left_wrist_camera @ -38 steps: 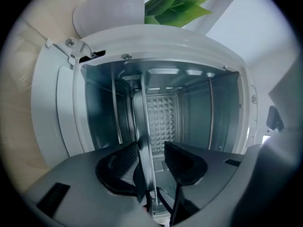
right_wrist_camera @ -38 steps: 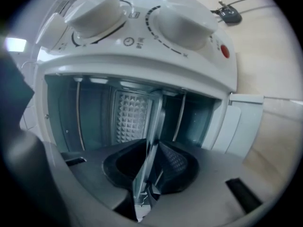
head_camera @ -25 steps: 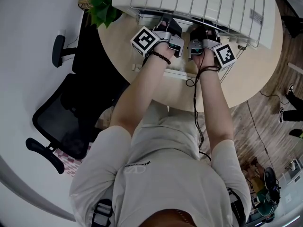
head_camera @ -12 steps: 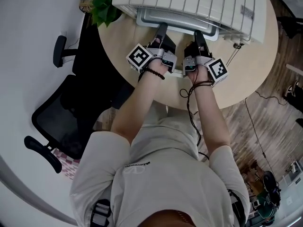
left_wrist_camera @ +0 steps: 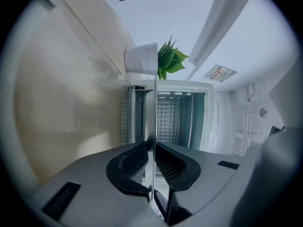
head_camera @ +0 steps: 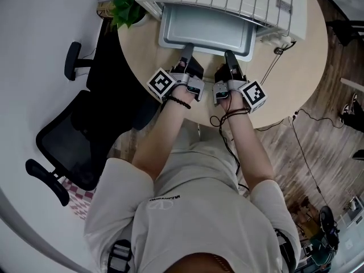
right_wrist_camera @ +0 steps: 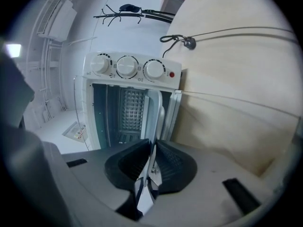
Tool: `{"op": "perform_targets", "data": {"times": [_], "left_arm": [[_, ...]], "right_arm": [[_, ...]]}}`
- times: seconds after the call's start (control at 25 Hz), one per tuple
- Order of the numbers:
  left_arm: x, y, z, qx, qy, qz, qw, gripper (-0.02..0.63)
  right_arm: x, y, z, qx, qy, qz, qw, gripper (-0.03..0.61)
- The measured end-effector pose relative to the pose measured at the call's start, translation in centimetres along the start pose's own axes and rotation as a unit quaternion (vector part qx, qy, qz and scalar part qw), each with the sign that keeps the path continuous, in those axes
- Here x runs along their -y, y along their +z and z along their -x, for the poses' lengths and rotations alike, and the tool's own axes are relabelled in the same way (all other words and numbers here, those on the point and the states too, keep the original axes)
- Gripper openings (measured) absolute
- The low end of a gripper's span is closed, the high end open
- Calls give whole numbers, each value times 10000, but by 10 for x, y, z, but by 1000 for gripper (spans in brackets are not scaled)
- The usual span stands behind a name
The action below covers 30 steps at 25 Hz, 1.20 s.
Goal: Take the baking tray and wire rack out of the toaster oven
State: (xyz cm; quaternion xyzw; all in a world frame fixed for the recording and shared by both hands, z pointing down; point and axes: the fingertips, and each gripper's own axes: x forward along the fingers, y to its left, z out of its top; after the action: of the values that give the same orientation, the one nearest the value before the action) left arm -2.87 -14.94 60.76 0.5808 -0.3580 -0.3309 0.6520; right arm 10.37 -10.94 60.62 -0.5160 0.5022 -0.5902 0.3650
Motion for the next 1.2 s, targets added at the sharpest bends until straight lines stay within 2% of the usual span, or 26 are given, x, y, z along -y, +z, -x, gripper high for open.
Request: {"op": "perform_targets", "data": {"times": [0.36, 0.52, 0.72, 1.0, 1.2], "left_arm": [[7, -17, 50, 15, 66, 37, 10000, 48], [12, -23, 65, -23, 62, -83, 9999, 49], [28, -26, 85, -7, -33, -146, 9999, 25], [49, -38, 125, -89, 38, -283, 9996, 25], [67, -51, 158, -34, 115, -123, 9999, 25]], "right_arm": [[-1, -24, 47, -218, -45, -62, 9997, 43], [-1, -30, 61, -352, -59, 7, 9994, 43], [-18, -42, 79, -581, 209, 151, 9980, 38], [-26, -64, 119, -1054, 247, 126, 9940, 41], [-45, -75, 151, -1284, 167, 91, 9915, 40]]}}
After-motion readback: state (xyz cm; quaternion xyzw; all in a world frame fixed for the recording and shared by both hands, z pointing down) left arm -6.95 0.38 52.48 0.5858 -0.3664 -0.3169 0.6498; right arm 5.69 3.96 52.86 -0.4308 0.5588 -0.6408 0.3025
